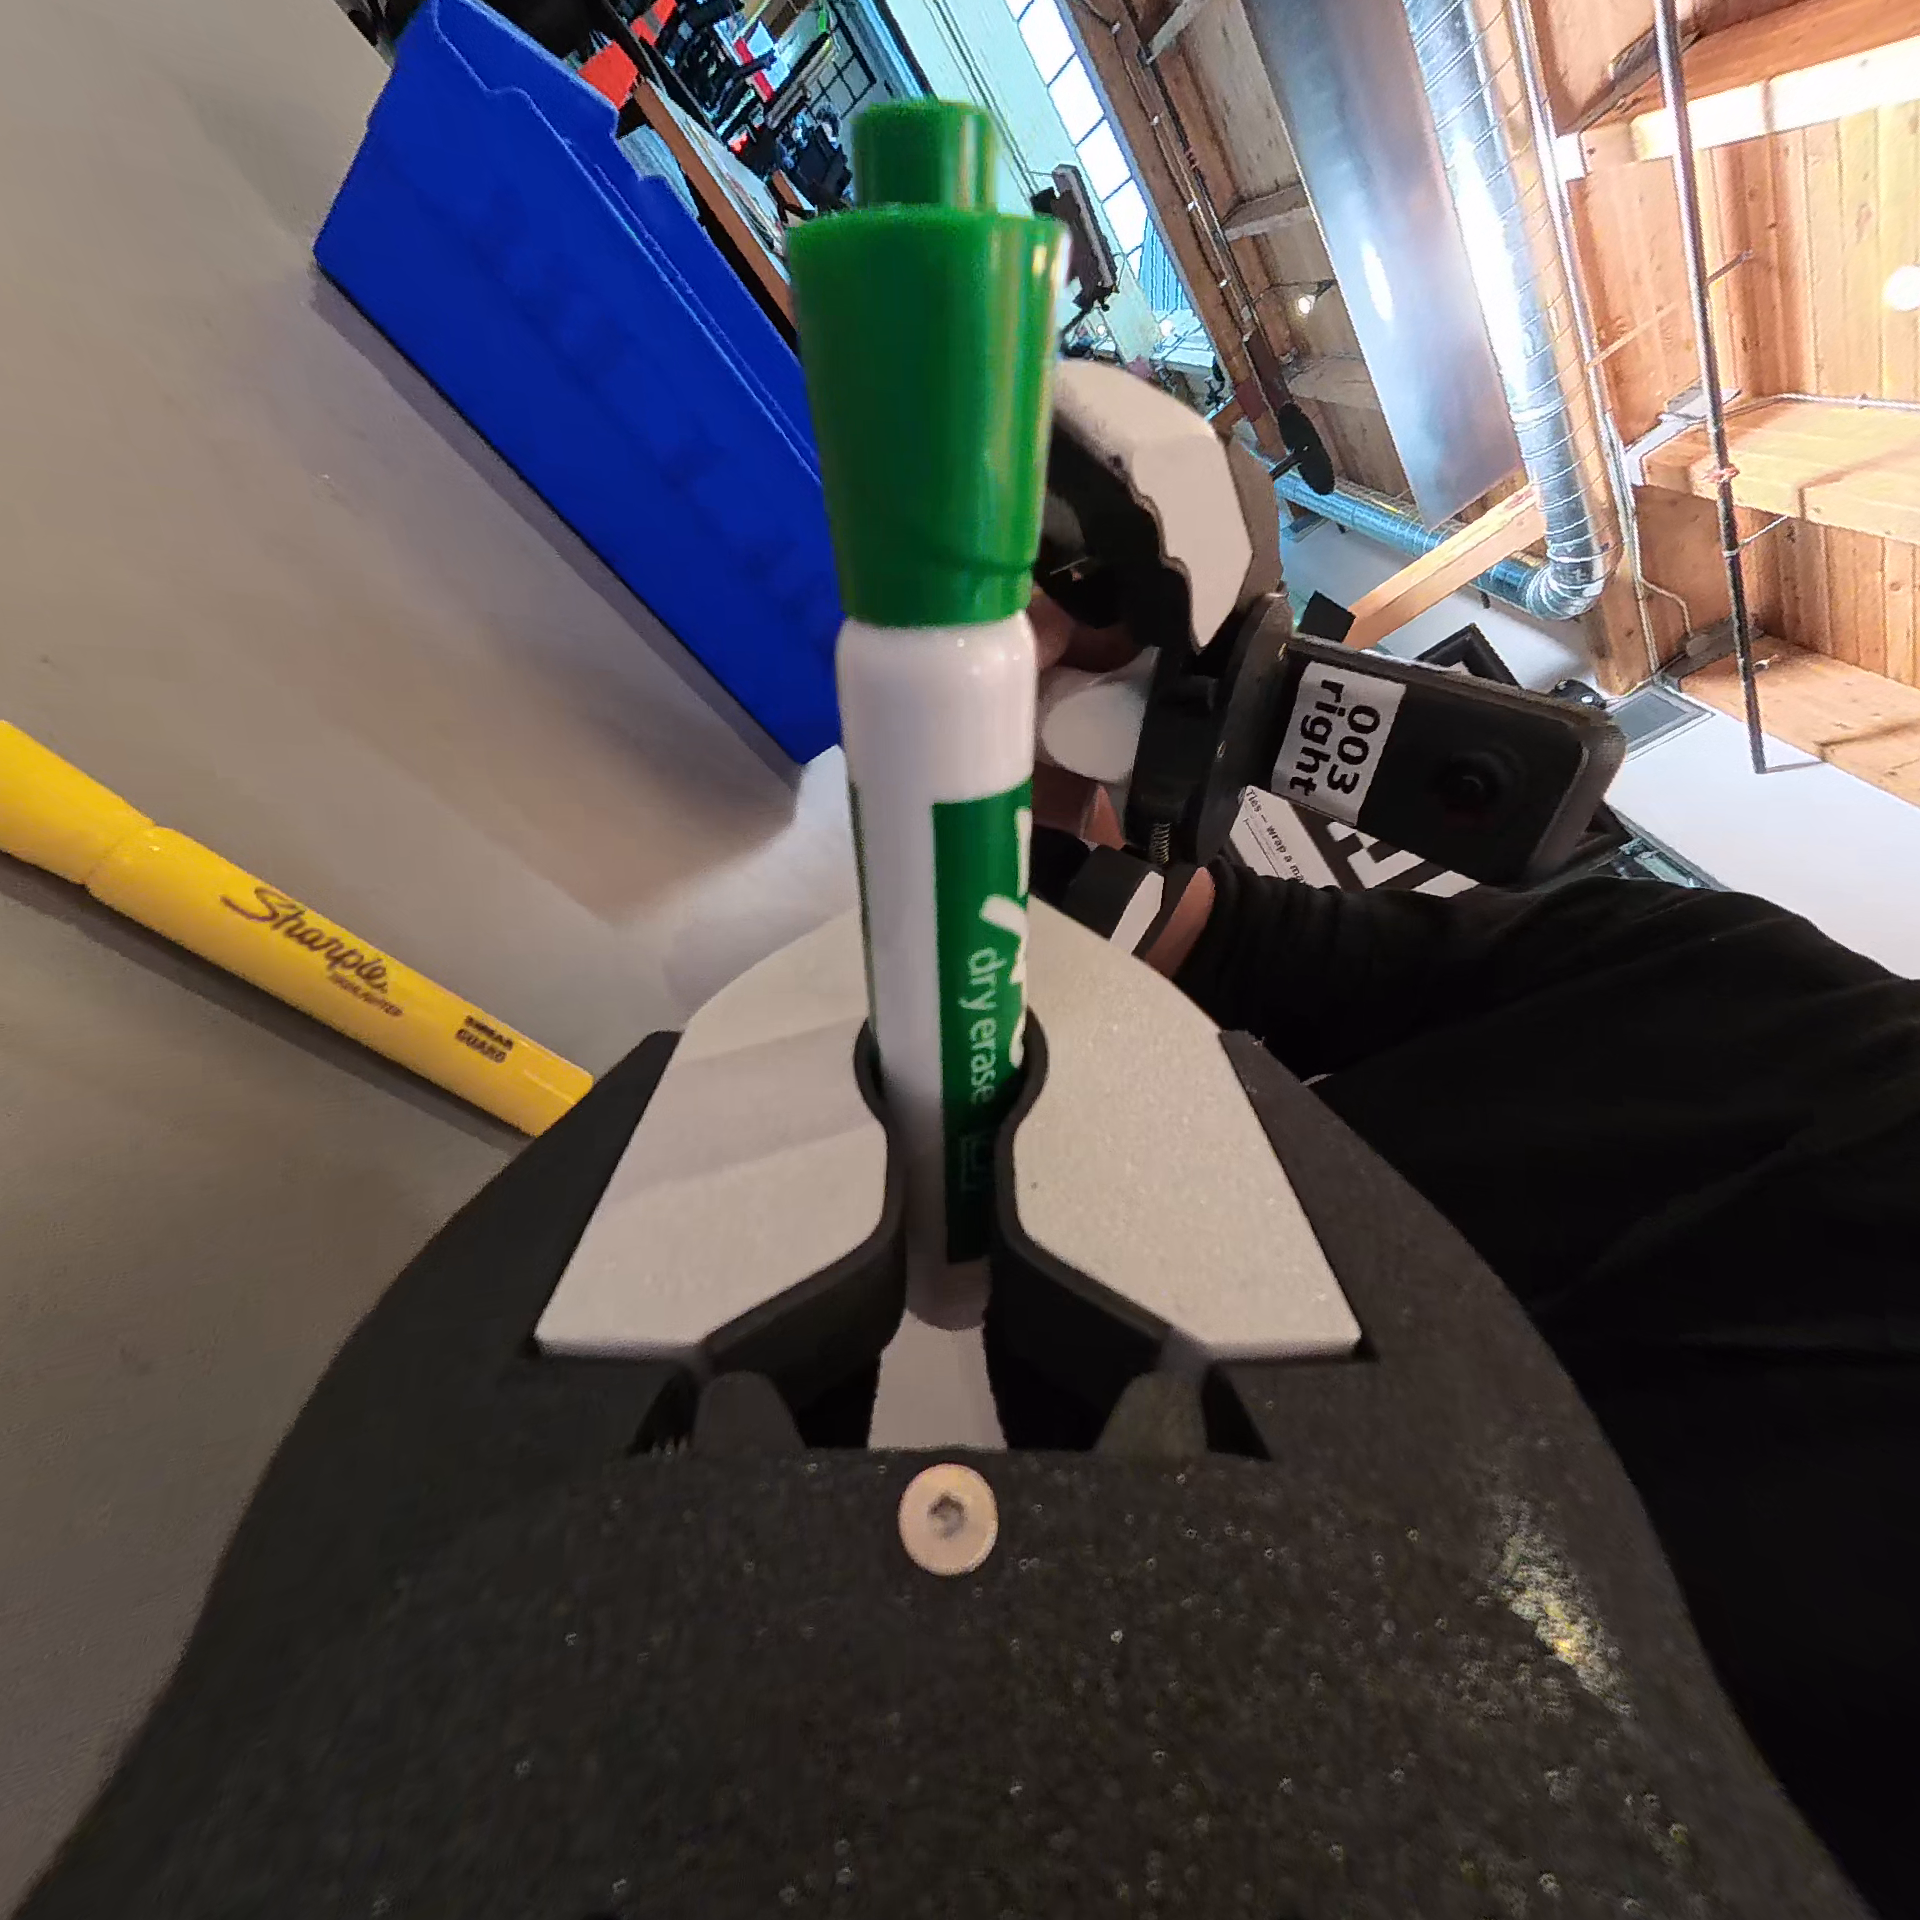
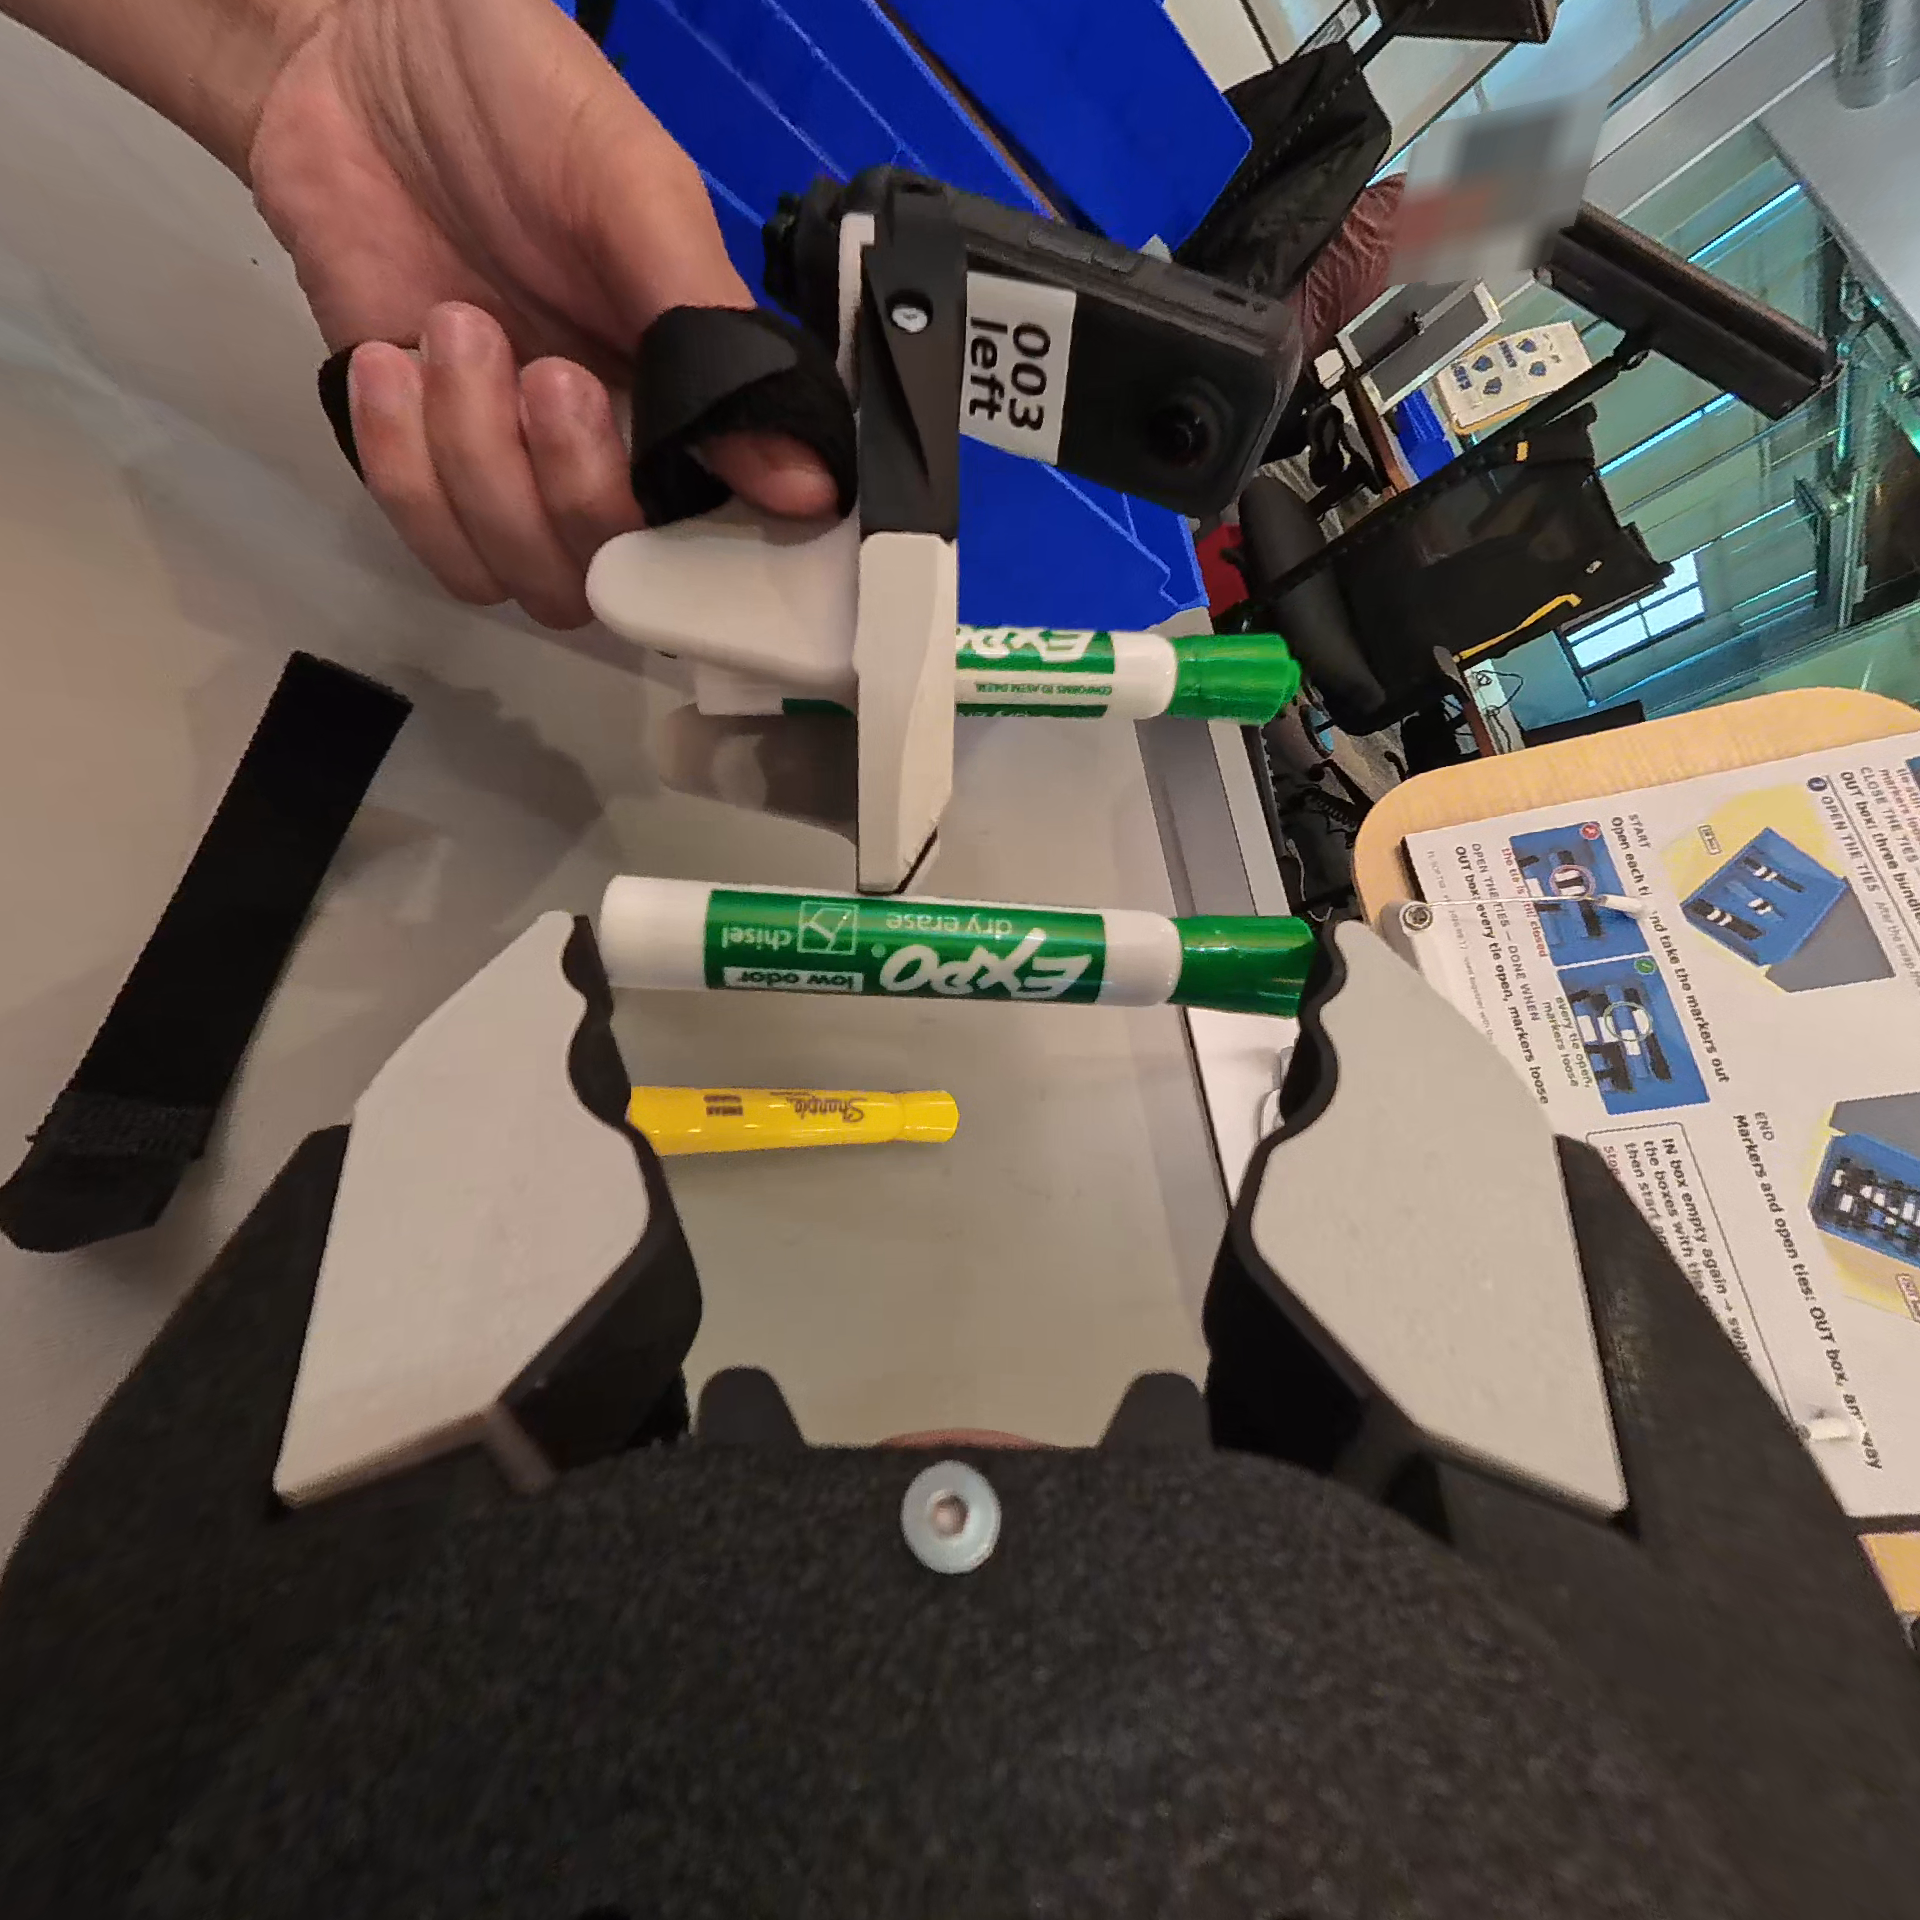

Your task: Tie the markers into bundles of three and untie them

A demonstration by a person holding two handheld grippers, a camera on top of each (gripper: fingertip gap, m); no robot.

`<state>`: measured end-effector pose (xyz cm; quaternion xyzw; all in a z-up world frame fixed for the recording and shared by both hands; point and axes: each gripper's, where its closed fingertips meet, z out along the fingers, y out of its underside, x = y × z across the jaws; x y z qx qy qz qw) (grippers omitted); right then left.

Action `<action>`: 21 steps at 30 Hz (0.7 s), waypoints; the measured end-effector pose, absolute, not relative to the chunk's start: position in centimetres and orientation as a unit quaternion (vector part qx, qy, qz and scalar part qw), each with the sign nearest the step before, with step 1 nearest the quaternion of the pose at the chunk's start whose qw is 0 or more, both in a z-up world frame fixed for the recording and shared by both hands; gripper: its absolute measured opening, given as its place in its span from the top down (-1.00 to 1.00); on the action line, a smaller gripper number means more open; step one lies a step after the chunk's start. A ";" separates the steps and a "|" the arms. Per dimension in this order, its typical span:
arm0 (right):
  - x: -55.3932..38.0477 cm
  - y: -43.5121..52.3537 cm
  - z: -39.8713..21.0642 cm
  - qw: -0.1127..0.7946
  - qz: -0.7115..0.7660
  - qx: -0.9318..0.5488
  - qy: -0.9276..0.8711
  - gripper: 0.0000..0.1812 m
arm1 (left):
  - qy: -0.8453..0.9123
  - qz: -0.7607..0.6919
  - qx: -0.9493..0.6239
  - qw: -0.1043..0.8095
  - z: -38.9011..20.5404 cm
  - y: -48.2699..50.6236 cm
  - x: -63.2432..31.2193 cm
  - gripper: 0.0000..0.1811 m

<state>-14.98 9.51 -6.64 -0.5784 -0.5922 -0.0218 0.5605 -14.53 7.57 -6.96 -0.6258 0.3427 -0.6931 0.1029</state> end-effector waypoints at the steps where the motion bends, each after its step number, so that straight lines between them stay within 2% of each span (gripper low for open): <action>1: -15.0 9.6 -6.8 0.557 -0.022 -0.580 -0.594 -0.36 | 0.342 -0.692 -0.627 0.102 -7.0 7.6 -14.5 0.87; 5: -15.5 9.6 -7.3 0.548 -0.012 -0.577 -0.606 -0.35 | 0.350 -0.681 -0.636 0.100 -7.6 7.4 -14.1 0.75; 6: -16.0 8.6 -7.9 0.528 0.007 -0.566 -0.633 0.24 | 0.350 -0.681 -0.636 0.102 -7.6 7.4 -13.9 0.76; 7: -16.4 8.2 -7.9 0.536 0.005 -0.544 -0.645 0.49 | 0.346 -0.686 -0.632 0.102 -7.3 7.5 -13.8 0.80; 9: -16.8 8.6 -7.4 0.580 -0.036 -0.498 -0.643 0.48 | 0.343 -0.687 -0.633 0.101 -7.1 7.7 -13.7 0.80; 12: -16.9 9.3 -8.1 0.583 -0.032 -0.519 -0.624 0.47 | 0.340 -0.673 -0.648 0.111 -7.5 8.2 -13.7 0.81; 15: -16.8 9.4 -8.8 0.570 -0.002 -0.546 -0.614 0.24 | 0.330 -0.663 -0.661 0.119 -8.0 8.9 -13.8 0.80; 21: -15.2 8.8 -7.9 0.575 0.074 -0.597 -0.554 0.13 | 0.292 -0.672 -0.669 0.128 -8.4 10.3 -14.3 0.81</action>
